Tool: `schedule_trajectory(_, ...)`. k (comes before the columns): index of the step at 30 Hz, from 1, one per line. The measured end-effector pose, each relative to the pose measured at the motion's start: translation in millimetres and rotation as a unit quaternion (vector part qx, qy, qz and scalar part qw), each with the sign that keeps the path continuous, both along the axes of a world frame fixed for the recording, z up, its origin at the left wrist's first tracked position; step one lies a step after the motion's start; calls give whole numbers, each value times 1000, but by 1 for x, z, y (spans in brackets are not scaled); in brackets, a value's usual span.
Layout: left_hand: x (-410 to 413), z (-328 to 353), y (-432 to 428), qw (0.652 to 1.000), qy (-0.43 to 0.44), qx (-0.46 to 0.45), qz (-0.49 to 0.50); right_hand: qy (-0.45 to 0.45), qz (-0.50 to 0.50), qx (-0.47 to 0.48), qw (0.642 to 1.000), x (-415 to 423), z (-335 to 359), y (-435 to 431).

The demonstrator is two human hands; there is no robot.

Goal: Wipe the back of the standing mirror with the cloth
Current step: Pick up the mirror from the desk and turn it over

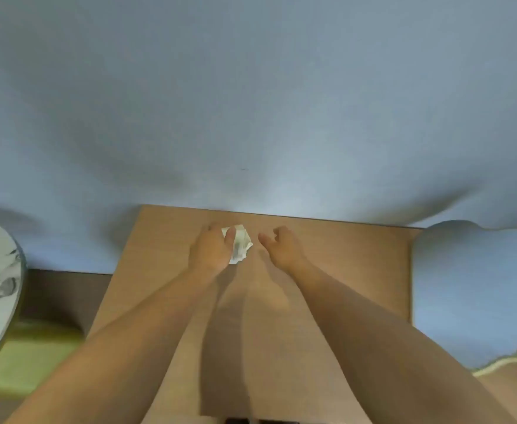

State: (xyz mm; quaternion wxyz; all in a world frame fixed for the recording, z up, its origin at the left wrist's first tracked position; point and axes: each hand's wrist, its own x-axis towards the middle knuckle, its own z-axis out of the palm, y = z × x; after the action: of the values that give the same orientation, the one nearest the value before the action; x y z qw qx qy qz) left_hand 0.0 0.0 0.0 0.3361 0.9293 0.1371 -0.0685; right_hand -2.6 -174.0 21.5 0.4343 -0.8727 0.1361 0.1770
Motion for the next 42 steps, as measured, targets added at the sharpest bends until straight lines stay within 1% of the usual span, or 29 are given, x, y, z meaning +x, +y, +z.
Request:
schedule_trajectory(2, 18, -20, 2, 994, 68, -65, 51, 52, -38, 43, 997, 16, -19, 13)
schedule_trajectory(4, 30, -42, 3, 983, 118, -97, 103, 92, -50, 68, 992, 30, -39, 26)
schedule_trajectory(6, 38, -61, 3, 974, 144, -117, 132, 112, -46, 74, 990, 40, -57, 36)
schedule_trajectory(10, 51, -86, 2, 962, 161, -136, 177, 142, -17, 52, 988, 50, -78, 46)
schedule_trajectory(13, 58, -91, -1, 947, 167, -182, 206, 149, -23, 56, 987, 52, -84, 45)
schedule_trajectory(16, 63, -85, -8, 927, 164, -248, 230, 166, -47, 99, 980, 52, -83, 36)
schedule_trajectory(18, 61, -71, -18, 915, 158, -294, 227, 176, -77, 128, 973, 50, -80, 25)
schedule_trajectory(19, 60, -64, -25, 907, 154, -324, 221, 178, -98, 157, 967, 47, -76, 17)
schedule_trajectory(21, 56, -44, -42, 882, 148, -397, 206, 190, -146, 234, 942, 41, -67, -1)
schedule_trajectory(24, 44, -10, -81, 857, 147, -469, 158, 203, -195, 368, 886, 24, -44, -44)
schedule_trajectory(26, 31, 15, -116, 843, 154, -503, 114, 174, -221, 443, 851, 8, -24, -81)
schedule_trajectory(29, 9, 49, -176, 835, 165, -524, 38, 96, -262, 493, 824, -23, 15, -143)
schedule_trajectory(31, -8, 71, -221, 826, 167, -539, -9, 40, -282, 485, 827, -48, 43, -185)
schedule_trajectory(34, -34, 101, -287, 795, 182, -573, -80, -42, -327, 468, 820, -92, 85, -251)
schedule_trajectory(36, -53, 120, -331, 773, 201, -587, -132, -88, -350, 438, 824, -122, 108, -295)
schedule_trajectory(37, -64, 128, -352, 768, 205, -586, -157, -108, -361, 416, 828, -137, 117, -316)
schedule_trajectory(38, -74, 135, -372, 768, 204, -579, -181, -127, -372, 397, 829, -151, 124, -337)
schedule_trajectory(40, -95, 146, -413, 781, 189, -548, -230, -168, -390, 372, 825, -180, 133, -378)
schedule_trajectory(42, -115, 148, -450, 811, 155, -500, -261, -196, -396, 366, 819, -206, 137, -415)
